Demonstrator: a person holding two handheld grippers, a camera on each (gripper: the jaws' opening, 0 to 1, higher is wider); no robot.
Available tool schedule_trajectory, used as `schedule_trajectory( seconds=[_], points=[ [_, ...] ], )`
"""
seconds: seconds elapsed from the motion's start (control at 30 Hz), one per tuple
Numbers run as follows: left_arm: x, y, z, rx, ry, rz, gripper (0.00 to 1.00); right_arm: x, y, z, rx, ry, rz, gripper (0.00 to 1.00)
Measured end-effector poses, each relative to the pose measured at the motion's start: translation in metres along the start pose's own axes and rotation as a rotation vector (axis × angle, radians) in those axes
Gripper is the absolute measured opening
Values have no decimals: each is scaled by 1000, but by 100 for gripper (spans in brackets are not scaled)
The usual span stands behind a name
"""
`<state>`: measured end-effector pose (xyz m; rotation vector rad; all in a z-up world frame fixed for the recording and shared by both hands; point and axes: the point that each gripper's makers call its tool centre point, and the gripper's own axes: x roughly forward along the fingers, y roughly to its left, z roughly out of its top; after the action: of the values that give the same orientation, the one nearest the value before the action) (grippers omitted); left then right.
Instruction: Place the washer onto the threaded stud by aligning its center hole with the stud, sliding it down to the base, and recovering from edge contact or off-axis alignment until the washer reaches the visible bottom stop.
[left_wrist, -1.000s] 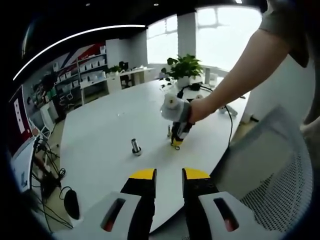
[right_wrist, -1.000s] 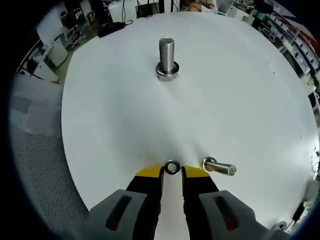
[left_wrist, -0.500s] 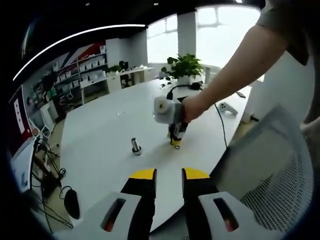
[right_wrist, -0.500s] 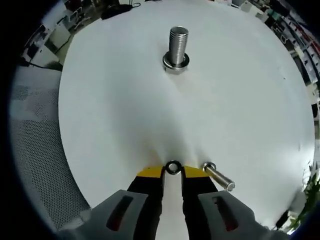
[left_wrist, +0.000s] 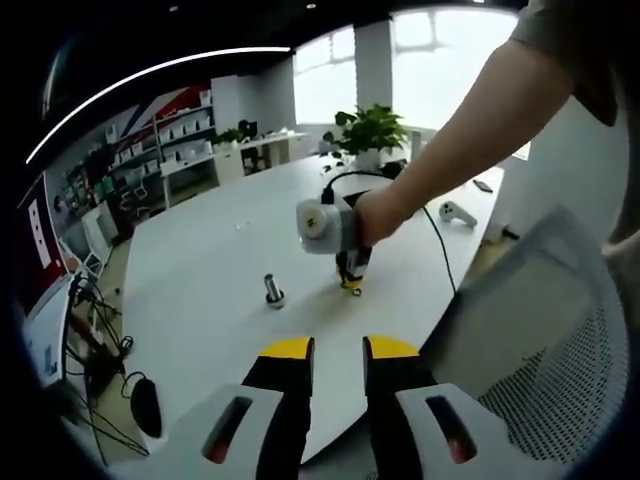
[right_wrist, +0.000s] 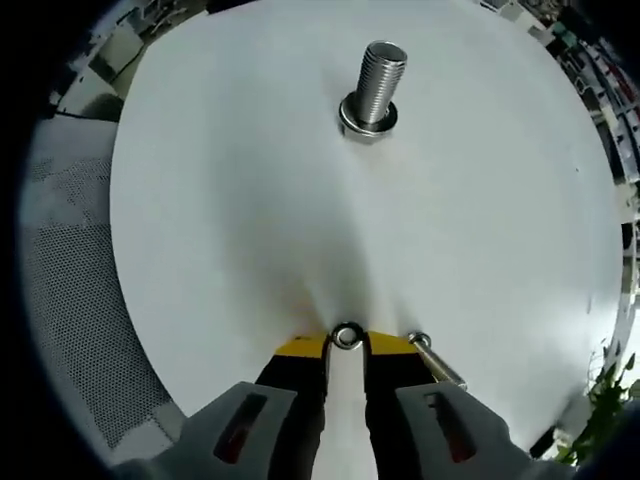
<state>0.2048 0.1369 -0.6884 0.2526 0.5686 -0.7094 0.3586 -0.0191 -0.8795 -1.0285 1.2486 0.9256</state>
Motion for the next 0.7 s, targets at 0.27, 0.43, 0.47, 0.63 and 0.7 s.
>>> schedule_trajectory(
  seconds=[0.27, 0.43, 0.47, 0.63, 0.7],
  points=[
    [1, 0, -2, 3, 11, 1, 17, 3, -3, -1, -45, -15, -20, 14],
    [1, 0, -2, -1, 9, 3, 17, 0, -4, -2, 23, -124, -8, 14],
    [1, 0, -2, -2, 9, 3, 17, 0, -5, -3, 70, -148, -7, 14],
    [1, 1, -2, -2, 10, 4, 17, -2, -4, -13, 143, -181, 7, 14],
    [1, 1, -2, -4, 12, 5, 17, -6, -6, -16, 157, -203, -1, 14]
  ],
)
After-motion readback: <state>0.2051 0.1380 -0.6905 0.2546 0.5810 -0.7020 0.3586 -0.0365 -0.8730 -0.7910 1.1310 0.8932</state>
